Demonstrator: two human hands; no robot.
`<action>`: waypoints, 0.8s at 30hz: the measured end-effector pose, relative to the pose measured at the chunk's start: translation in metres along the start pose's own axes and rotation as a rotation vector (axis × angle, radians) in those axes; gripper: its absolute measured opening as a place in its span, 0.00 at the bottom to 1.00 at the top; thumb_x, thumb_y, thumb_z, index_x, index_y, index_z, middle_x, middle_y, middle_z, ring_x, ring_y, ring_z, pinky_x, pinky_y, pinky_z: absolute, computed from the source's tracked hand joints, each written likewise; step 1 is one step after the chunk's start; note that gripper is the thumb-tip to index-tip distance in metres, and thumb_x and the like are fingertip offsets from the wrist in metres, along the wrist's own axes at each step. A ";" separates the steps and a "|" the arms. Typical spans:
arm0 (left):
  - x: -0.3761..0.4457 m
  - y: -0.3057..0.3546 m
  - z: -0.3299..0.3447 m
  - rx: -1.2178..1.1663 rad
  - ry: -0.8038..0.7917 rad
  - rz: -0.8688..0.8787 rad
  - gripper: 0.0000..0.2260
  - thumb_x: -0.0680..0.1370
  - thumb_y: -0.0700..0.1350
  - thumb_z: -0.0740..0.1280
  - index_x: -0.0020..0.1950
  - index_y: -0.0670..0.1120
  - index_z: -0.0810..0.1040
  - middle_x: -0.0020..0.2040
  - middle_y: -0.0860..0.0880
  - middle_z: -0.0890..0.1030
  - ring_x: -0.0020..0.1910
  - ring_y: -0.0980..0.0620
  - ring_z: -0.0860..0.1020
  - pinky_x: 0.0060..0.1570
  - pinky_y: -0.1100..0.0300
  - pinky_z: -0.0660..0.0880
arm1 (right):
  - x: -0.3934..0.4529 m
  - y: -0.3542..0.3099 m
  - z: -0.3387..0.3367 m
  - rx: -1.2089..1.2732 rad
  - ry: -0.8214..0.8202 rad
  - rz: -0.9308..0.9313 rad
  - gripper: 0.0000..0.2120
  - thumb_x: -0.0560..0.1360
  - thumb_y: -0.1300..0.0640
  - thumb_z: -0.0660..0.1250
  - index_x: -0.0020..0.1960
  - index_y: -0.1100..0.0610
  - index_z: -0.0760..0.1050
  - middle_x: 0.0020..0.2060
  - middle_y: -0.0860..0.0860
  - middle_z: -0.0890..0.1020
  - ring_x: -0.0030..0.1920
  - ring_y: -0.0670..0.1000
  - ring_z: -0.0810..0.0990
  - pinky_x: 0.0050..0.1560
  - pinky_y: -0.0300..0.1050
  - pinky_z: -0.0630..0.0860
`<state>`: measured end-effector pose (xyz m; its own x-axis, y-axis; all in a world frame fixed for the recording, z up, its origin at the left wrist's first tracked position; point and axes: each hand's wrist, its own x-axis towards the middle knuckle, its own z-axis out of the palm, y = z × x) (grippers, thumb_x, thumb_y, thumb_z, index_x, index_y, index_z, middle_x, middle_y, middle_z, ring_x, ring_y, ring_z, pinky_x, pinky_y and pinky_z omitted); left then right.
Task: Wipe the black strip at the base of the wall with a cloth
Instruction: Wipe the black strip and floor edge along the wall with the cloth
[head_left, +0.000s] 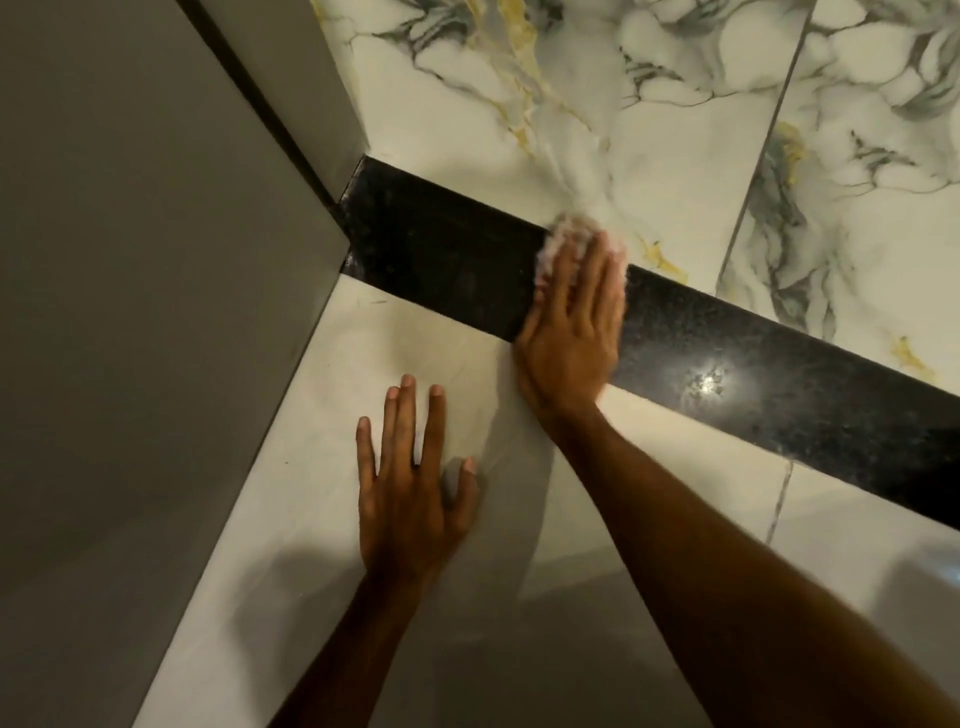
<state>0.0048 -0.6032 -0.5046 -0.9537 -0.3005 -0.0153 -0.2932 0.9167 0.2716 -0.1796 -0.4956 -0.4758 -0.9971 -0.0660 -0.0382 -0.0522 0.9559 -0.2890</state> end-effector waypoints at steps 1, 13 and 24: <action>0.000 -0.001 0.002 -0.006 0.002 -0.003 0.33 0.85 0.62 0.55 0.89 0.50 0.58 0.90 0.44 0.57 0.89 0.45 0.55 0.89 0.43 0.46 | 0.009 -0.018 0.008 0.024 -0.033 -0.085 0.31 0.90 0.49 0.51 0.89 0.55 0.47 0.89 0.58 0.48 0.89 0.59 0.45 0.90 0.60 0.50; -0.002 0.000 0.005 0.050 0.027 -0.044 0.35 0.84 0.58 0.56 0.89 0.44 0.57 0.90 0.43 0.55 0.89 0.42 0.56 0.88 0.39 0.52 | 0.010 0.006 -0.008 -0.045 -0.063 -0.243 0.30 0.89 0.50 0.54 0.89 0.54 0.51 0.89 0.57 0.51 0.89 0.59 0.48 0.90 0.60 0.53; -0.002 0.002 0.007 0.087 0.054 -0.166 0.35 0.85 0.58 0.55 0.88 0.41 0.56 0.89 0.40 0.59 0.89 0.41 0.58 0.87 0.36 0.56 | -0.005 -0.009 0.005 -0.063 -0.285 -0.814 0.29 0.89 0.48 0.52 0.88 0.50 0.51 0.88 0.56 0.52 0.89 0.58 0.49 0.90 0.60 0.53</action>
<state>0.0054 -0.5994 -0.5108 -0.8875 -0.4609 -0.0008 -0.4530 0.8720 0.1853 -0.1742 -0.5053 -0.4776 -0.5967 -0.7982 -0.0829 -0.7555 0.5936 -0.2771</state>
